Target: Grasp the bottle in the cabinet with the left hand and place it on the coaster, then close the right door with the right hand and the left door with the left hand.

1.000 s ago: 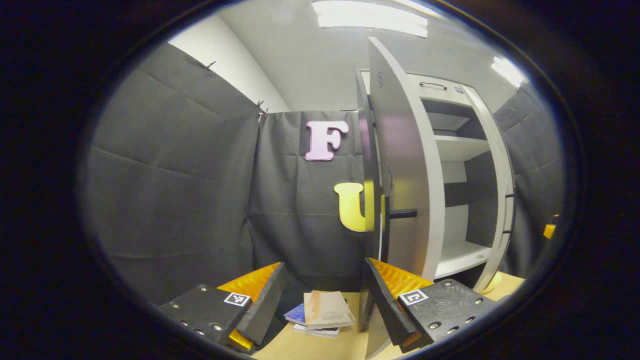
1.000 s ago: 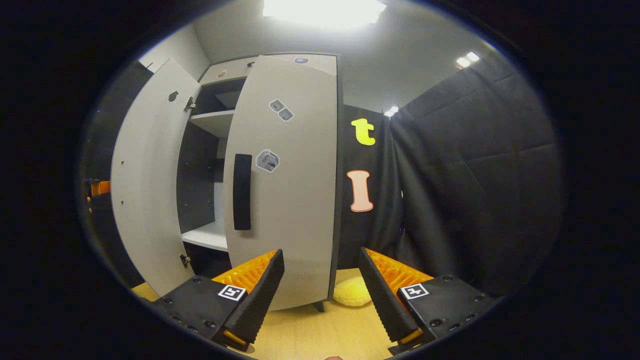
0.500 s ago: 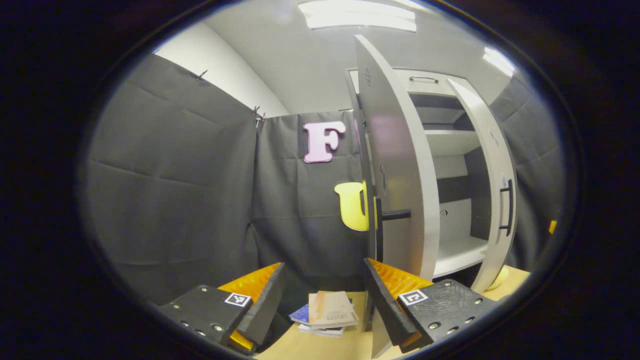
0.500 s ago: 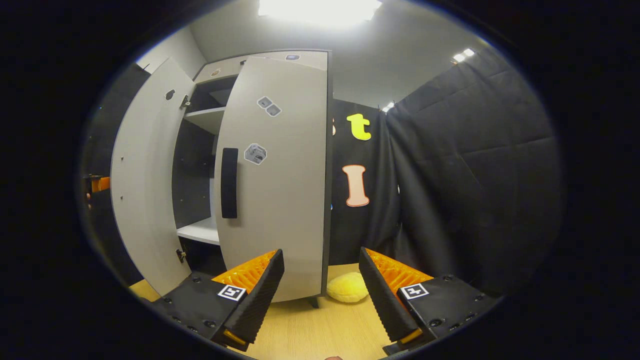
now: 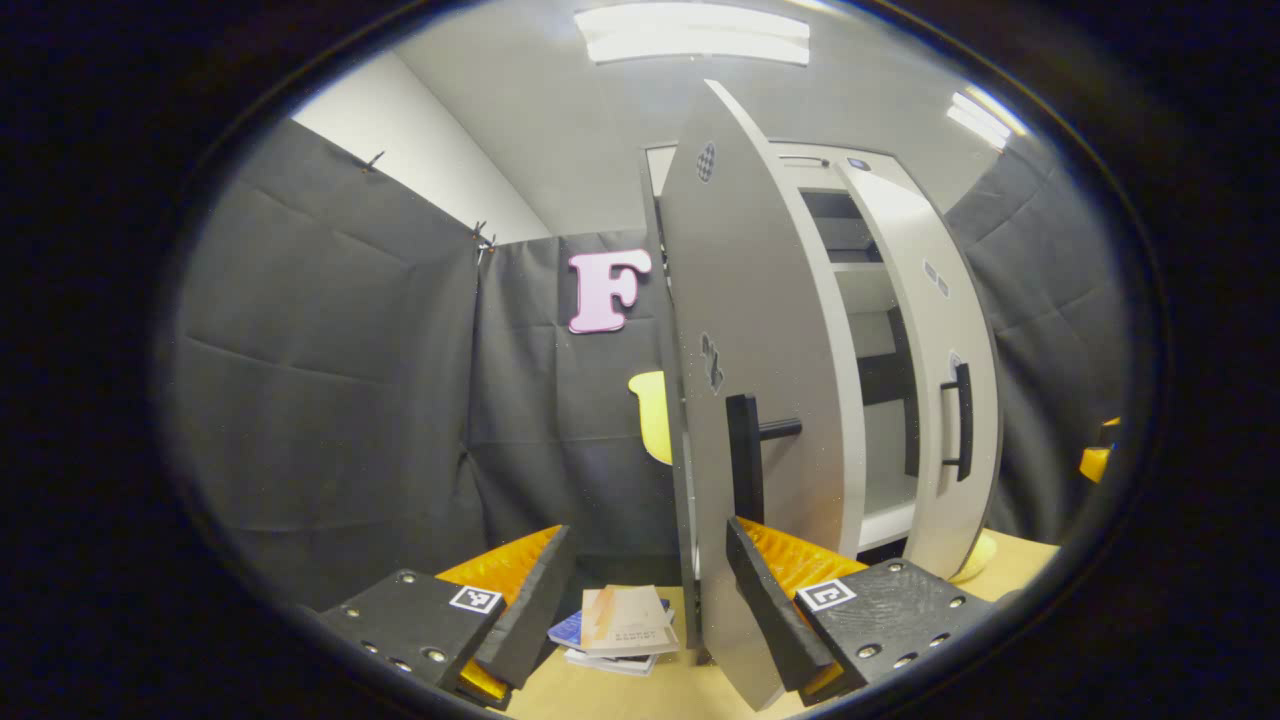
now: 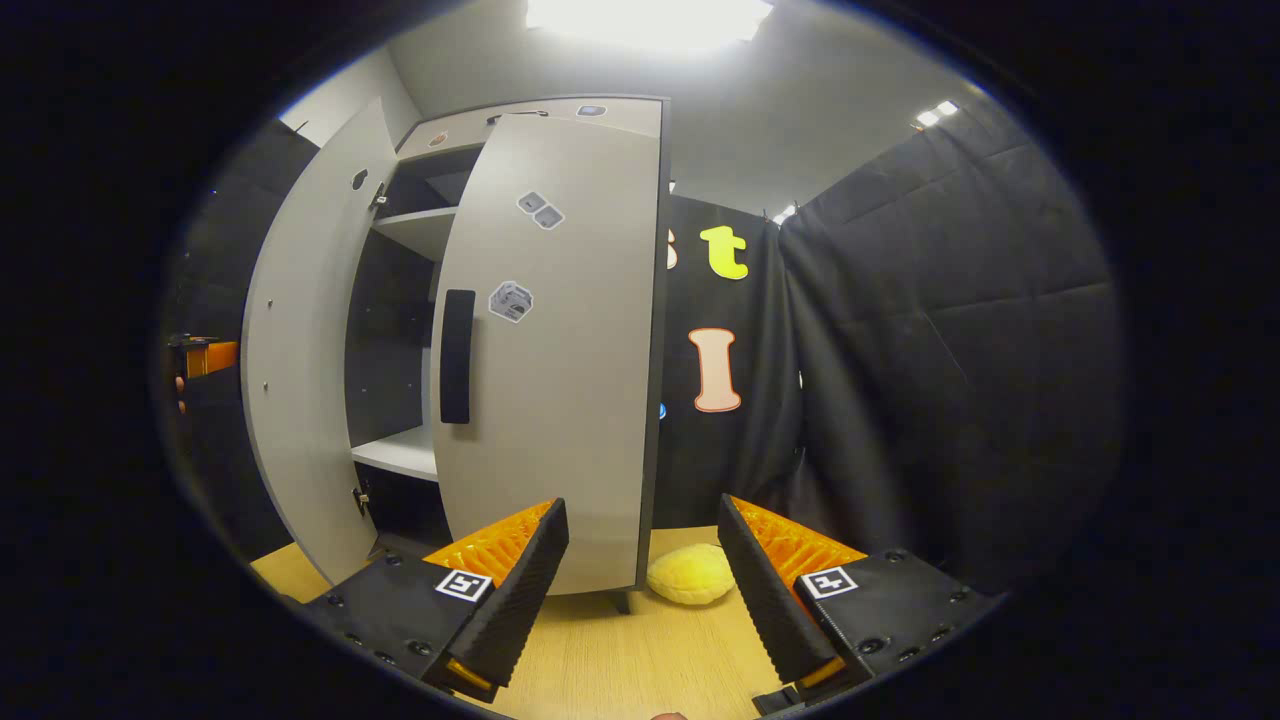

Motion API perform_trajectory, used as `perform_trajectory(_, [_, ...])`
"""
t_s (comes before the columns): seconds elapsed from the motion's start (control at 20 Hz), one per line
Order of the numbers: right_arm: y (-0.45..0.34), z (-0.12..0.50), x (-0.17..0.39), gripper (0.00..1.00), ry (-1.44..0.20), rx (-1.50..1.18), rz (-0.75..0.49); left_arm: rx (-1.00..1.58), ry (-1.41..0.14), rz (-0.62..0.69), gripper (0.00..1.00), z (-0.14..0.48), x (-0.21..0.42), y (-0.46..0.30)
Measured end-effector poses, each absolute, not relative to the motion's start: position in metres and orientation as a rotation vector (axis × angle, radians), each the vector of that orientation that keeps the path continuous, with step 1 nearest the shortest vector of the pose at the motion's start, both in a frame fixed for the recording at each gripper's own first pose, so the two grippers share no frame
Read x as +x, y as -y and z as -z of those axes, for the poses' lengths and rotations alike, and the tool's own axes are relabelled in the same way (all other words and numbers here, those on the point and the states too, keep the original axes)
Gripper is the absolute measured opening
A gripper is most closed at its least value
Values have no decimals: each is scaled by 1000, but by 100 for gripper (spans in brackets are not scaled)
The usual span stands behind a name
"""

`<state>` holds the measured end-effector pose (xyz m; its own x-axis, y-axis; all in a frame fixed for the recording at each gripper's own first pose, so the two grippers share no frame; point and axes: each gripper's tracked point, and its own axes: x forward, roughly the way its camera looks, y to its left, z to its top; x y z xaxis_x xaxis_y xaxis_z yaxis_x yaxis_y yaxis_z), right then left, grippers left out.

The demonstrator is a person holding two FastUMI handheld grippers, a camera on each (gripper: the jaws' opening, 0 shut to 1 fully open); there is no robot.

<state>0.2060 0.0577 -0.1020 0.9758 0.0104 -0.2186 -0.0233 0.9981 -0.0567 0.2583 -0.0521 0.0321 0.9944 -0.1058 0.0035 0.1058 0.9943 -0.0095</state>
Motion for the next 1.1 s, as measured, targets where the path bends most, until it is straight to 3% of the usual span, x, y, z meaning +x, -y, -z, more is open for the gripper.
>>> perform_trajectory(0.8, [-28, 102, 176, 96, -233, -51, 45, -102, -10, 268, 99, -18, 303, 180])
perform_trajectory(0.85, [-28, 104, 174, 96, -234, -48, 45, -104, -15, 279, 91, -15, 306, 186])
perform_trajectory(0.9, [-27, 104, 172, 96, -235, -47, 45, -96, -11, 271, 99, -13, 309, 188])
perform_trajectory(0.95, [-27, 105, 170, 96, -236, -49, 45, -85, 3, 274, 99, -13, 314, 191])
perform_trajectory(1.0, [-28, 106, 169, 96, -239, -50, 44, -79, 9, 275, 91, -14, 311, 196])
perform_trajectory(1.1, [-29, 108, 167, 96, -243, -49, 37, -77, 15, 281, 91, -15, 310, 198])
